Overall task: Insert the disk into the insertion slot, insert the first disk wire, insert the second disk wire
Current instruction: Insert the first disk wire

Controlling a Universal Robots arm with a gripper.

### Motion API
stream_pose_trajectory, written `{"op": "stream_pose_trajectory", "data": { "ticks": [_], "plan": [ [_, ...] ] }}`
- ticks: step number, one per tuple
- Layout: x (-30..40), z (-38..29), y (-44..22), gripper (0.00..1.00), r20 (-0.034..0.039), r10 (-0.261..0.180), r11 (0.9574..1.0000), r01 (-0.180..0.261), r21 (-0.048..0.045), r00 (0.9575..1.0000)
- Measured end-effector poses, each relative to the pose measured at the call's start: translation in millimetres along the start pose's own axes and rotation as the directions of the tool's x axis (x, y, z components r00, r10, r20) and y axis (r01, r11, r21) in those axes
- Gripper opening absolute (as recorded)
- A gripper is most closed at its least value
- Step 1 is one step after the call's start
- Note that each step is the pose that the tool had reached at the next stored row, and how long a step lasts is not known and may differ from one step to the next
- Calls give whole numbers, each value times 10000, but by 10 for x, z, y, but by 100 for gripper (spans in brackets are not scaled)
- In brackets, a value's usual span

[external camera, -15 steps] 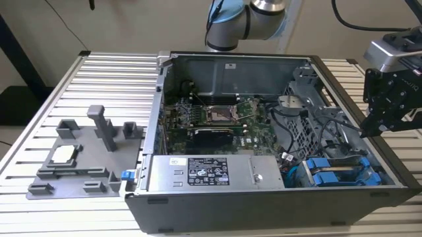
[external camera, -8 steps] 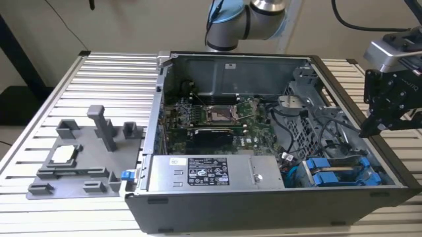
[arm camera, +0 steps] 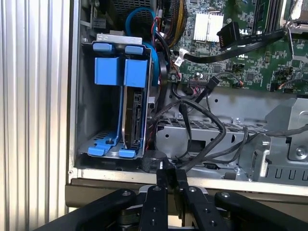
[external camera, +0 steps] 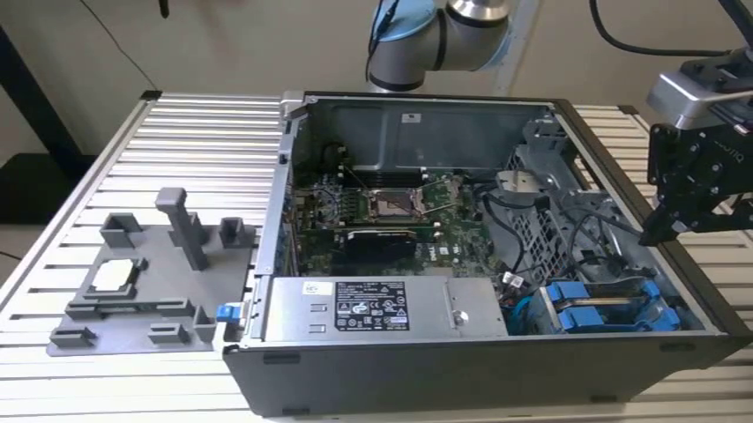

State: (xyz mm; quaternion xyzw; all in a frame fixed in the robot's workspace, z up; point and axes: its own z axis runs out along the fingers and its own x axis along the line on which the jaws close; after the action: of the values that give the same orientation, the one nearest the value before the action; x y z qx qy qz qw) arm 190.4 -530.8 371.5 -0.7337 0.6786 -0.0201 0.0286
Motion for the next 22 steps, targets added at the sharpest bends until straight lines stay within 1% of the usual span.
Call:
{"op": "stream_pose_trajectory", "data": {
  "ticks": [7, 8, 9, 10, 11, 13, 14, 15, 18, 19, 20, 22],
  "plan": [
    [0, 0, 0, 19, 1, 0, 10000, 0, -4, 10000],
    [0, 0, 0, 19, 1, 1, 10000, -1, -15, 10000],
    [0, 0, -1, 20, 3, 1, 10000, -1, -61, 10000],
    [1, 0, -5, 20, 11, 2, 9998, -2, -192, 10000],
    [1, 1, -13, 27, 21, 6, 9992, -5, -387, 10000],
    [3, 3, -41, 27, 29, 10, 9972, -8, -746, 10000],
    [5, 6, -69, 27, 37, 13, 9964, -10, -853, 10000],
    [8, 8, -99, 27, 40, 8, 9961, -4, -886, 10000],
    [13, 13, -166, 27, 49, -69, 9957, 73, -921, 10000],
    [14, 14, -175, 27, 47, -88, 9953, 92, -965, 10000],
    [14, 16, -183, 27, 45, -110, 9945, 114, -1041, 9999],
    [16, 19, -201, 27, 54, -159, 9931, 164, -1159, 9999]
  ]
}}
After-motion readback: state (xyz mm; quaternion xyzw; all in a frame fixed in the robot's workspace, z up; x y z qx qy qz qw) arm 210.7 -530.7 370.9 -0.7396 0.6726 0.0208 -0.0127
